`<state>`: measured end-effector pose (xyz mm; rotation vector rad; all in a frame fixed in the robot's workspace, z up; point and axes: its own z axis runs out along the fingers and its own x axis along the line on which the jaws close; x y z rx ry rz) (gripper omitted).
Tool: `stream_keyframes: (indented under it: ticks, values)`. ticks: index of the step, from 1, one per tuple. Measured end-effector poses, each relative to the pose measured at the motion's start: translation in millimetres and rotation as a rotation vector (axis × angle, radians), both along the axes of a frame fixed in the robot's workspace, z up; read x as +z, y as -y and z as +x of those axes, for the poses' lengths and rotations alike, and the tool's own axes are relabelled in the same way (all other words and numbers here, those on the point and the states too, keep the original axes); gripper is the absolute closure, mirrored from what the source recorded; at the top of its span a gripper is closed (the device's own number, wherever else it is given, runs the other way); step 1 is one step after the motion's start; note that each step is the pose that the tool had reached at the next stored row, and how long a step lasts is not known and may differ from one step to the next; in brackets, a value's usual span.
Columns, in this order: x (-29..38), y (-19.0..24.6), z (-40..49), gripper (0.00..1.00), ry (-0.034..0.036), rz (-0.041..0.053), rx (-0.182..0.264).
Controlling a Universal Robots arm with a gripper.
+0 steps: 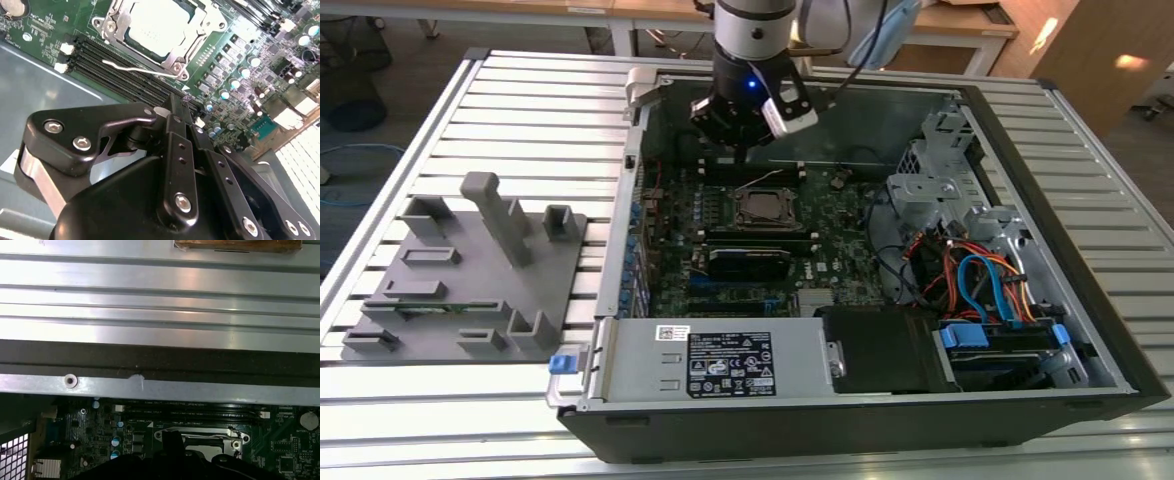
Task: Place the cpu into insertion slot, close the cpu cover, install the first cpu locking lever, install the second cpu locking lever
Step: 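Install the first cpu locking lever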
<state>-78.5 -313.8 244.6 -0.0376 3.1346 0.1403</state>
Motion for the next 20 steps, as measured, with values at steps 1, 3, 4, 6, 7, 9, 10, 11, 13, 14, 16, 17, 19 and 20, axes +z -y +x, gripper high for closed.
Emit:
stream_keyframes:
  ticks: [1,3,4,6,7,9,10,11,13,14,16,17,19,20]
  values:
    - [-0.9,0.0,1.1,0.90,-0.0001,0.0000,0.000]
    - [-2.6,0.0,3.5,0.90,-0.0001,-0.0001,-0.001]
    - [-3.4,0.0,4.4,0.90,-0.0001,0.0000,-0.001]
    - [-5.1,-0.1,5.7,0.90,-0.0001,0.0000,-0.001]
    - [-5.8,-0.1,6.6,0.90,-0.0001,-0.0001,-0.001]
    - [-7.2,-0.4,9.0,0.90,-0.0001,-0.0001,-0.001]
    - [-7.8,-0.5,10.2,0.90,-0.0002,-0.0002,-0.001]
    - [-8.5,-0.7,11.5,0.90,-0.0001,-0.0001,-0.001]
    - [-9.7,-1.2,14.2,0.90,0.0000,0.0000,-0.001]
    - [-10.4,-1.4,15.1,0.90,0.0000,0.0001,-0.001]
    - [-11.8,-1.8,16.9,0.90,-0.0001,-0.0001,-0.001]
    - [-12.4,-2.0,17.7,0.90,-0.0001,-0.0001,-0.001]
    - [-13.5,-2.5,19.2,0.90,-0.0001,-0.0001,-0.001]
    - [-14.0,-2.6,19.9,0.90,-0.0001,-0.0001,-0.001]
